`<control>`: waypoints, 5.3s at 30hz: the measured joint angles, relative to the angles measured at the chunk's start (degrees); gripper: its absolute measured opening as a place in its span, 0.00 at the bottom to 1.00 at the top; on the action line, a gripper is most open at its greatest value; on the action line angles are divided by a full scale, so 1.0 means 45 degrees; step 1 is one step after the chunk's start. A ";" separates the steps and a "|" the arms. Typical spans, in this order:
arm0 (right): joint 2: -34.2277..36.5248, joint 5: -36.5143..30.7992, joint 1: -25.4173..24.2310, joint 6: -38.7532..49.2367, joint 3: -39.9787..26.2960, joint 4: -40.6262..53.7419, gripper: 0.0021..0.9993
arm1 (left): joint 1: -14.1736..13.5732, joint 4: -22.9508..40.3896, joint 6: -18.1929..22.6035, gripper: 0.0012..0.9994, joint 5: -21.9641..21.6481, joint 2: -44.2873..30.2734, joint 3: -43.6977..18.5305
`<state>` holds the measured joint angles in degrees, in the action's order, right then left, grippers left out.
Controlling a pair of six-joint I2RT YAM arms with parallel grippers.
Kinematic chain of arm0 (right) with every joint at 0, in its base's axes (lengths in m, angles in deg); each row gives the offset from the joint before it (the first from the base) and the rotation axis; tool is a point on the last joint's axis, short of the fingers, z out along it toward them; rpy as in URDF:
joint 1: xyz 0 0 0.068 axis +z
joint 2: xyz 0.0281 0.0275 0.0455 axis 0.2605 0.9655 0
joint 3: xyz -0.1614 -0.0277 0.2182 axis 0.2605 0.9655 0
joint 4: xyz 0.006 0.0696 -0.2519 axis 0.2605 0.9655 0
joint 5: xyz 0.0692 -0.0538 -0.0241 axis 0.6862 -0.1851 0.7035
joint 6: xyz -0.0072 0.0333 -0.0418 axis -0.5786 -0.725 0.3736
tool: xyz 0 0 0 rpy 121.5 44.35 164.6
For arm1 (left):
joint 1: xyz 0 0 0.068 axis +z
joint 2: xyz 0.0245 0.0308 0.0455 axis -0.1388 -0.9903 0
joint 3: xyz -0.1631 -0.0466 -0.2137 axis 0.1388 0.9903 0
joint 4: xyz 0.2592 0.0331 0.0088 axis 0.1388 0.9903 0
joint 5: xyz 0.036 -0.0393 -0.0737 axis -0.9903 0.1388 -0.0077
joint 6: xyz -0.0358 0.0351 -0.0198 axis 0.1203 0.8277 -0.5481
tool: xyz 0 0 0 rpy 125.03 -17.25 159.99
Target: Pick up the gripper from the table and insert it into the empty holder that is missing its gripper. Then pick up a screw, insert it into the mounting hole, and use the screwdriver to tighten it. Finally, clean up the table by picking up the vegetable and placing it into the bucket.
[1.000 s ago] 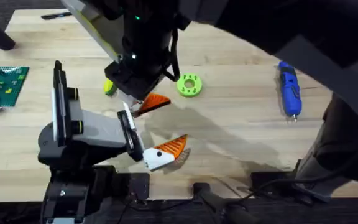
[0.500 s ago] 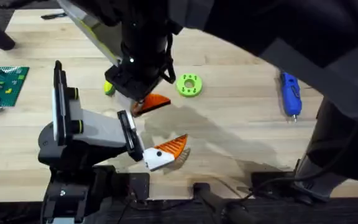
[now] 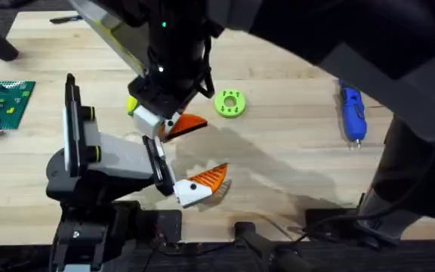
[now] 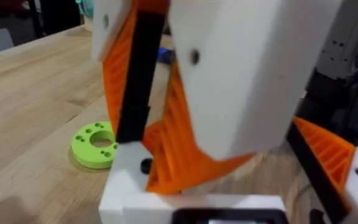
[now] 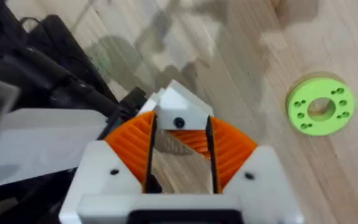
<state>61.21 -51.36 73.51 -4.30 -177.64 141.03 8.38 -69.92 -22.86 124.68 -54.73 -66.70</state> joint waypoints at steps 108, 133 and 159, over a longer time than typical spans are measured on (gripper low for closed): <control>-0.2832 -0.1724 -1.6295 0.2375 1.2761 -0.7542 0.69 | 0.0000 0.0005 0.0155 0.01 0.0014 0.0003 0.0005; -0.9026 0.0334 -1.5068 0.2278 1.3048 -0.5527 0.02 | 0.0000 0.0005 0.0205 0.01 0.0014 0.0004 0.0000; -1.2769 0.9002 -1.0767 0.0952 1.3043 -1.2410 0.01 | 0.0000 0.0010 0.0738 0.01 0.0107 0.0001 0.0000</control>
<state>3.75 -10.85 25.06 -0.01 -118.94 85.19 8.38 -69.88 -19.54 125.16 -54.73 -66.70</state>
